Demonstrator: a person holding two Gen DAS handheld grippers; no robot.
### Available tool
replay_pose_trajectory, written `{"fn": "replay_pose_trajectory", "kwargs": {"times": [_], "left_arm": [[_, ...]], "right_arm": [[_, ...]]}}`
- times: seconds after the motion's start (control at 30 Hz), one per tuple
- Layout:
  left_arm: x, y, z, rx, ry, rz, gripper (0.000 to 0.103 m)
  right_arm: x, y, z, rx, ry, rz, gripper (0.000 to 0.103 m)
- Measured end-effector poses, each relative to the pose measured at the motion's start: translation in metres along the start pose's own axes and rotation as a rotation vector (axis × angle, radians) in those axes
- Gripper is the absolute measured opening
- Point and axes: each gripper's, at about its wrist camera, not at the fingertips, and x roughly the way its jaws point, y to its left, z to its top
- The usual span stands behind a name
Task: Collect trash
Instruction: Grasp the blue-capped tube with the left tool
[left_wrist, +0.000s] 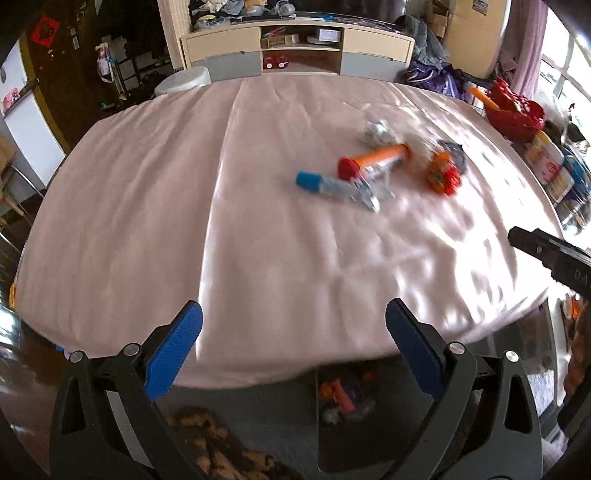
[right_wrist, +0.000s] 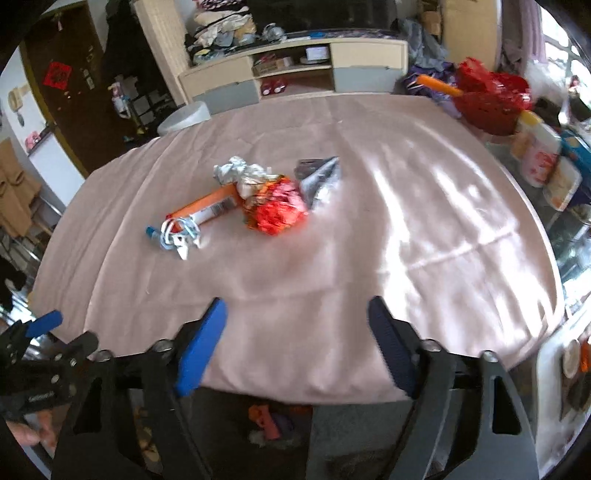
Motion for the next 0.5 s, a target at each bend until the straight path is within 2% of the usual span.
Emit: {"fn": "replay_pose_trajectory", "kwargs": {"times": [0.03, 0.13, 0.27, 0.5], "left_arm": [[0.005, 0.001, 0.005, 0.003, 0.001, 0.000, 0.092], [0.023, 0.000, 0.018, 0.021, 0.004, 0.000, 0.091], [0.038, 0.000, 0.028, 0.034, 0.002, -0.006, 0.091], [0.056, 0.000, 0.041, 0.056, -0.019, -0.003, 0.091]], "right_arm": [[0.007, 0.004, 0.003, 0.004, 0.015, 0.026, 0.054], [0.026, 0.019, 0.013, 0.002, 0.051, 0.101, 0.039], [0.048, 0.048, 0.028, -0.034, 0.055, 0.139, 0.037], [0.073, 0.075, 0.047, -0.079, 0.047, 0.127, 0.037]]}}
